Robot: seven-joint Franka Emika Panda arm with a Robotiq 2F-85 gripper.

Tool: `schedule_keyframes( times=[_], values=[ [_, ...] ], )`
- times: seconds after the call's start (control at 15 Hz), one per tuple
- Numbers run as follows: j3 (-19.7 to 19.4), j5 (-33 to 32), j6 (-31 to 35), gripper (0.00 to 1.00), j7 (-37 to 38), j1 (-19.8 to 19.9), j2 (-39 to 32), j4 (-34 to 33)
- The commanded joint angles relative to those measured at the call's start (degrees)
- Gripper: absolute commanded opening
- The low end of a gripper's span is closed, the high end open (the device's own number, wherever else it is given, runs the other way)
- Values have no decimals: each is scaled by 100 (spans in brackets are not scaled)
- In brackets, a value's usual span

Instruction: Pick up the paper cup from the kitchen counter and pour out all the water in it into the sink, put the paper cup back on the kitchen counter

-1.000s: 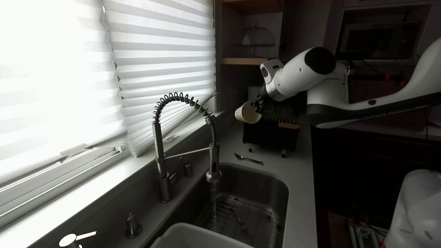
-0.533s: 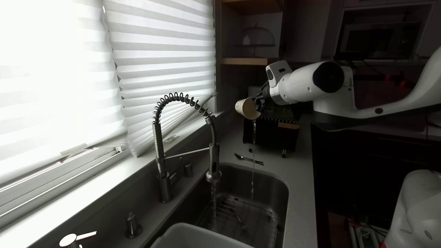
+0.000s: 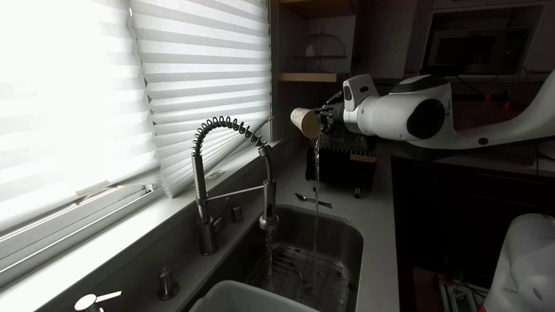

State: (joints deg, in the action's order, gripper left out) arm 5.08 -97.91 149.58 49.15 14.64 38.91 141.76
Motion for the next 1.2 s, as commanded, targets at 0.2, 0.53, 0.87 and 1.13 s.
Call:
schedule_keyframes(
  times=[0.2, 0.53, 0.87, 1.13],
  values=[
    [56, -2076, -231, 1, 1812, -64, 214, 98],
    [-659, -2963, -1269, 1, 2160, -1214, 164, 254],
    [-1066, -2914, -1737, 1, 2065, -1805, 189, 386],
    [-1303, -1766, -1592, 1, 1608, -1946, 149, 312]
  ],
)
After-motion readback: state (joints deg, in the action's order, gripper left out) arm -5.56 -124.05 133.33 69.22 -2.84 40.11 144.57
